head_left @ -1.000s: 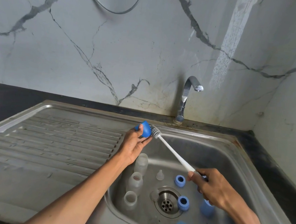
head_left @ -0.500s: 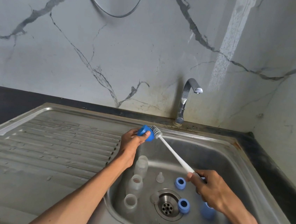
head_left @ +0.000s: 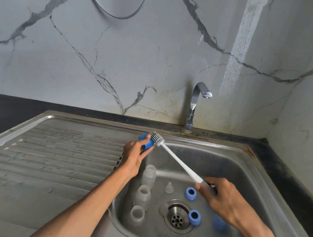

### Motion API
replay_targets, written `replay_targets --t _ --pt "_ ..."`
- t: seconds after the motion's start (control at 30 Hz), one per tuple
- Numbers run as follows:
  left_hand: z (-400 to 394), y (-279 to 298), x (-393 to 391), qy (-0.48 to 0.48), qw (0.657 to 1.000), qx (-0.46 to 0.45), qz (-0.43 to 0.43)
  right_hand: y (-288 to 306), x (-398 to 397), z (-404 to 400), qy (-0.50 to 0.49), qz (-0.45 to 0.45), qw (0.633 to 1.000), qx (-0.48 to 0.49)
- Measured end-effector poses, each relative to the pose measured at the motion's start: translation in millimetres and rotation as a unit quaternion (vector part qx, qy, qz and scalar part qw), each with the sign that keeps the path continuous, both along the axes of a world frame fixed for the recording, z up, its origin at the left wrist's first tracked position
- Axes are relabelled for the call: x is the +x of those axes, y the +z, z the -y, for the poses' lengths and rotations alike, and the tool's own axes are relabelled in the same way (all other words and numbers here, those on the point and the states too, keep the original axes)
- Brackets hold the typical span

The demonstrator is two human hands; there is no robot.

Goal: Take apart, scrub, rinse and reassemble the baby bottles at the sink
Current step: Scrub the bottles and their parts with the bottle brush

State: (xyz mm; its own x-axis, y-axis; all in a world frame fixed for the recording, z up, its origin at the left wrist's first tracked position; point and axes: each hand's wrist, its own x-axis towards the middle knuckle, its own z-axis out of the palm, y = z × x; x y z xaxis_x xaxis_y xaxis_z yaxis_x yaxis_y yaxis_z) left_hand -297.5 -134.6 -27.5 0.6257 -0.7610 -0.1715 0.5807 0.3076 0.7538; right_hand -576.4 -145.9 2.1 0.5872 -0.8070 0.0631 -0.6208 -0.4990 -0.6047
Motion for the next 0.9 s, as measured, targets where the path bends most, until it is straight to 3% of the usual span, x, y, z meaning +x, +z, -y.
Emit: replay_targets --t 0.13,0.33,0.53,0.73,0.9 --pt "0 8 -18 -0.097 0.994 -0.010 -0.056 -1 3 0 -0.019 0.029 0.999 -0.009" --pt "-5 7 -3 -0.060 0.989 -0.043 -0.128 -2 -2 4 0.006 0.012 1.000 0.012" --pt "-9 14 -18 -0.142 0.975 -0.074 -0.151 -5 -2 9 -0.017 0.040 0.999 0.007" --pt "-4 7 -13 -0.136 0.986 -0.074 -0.062 -5 -1 6 -0.031 0.055 0.998 0.010" --pt "6 -2 -5 -0.051 0.993 -0.035 0.099 4 -10 13 -0.030 0.031 0.999 0.019"
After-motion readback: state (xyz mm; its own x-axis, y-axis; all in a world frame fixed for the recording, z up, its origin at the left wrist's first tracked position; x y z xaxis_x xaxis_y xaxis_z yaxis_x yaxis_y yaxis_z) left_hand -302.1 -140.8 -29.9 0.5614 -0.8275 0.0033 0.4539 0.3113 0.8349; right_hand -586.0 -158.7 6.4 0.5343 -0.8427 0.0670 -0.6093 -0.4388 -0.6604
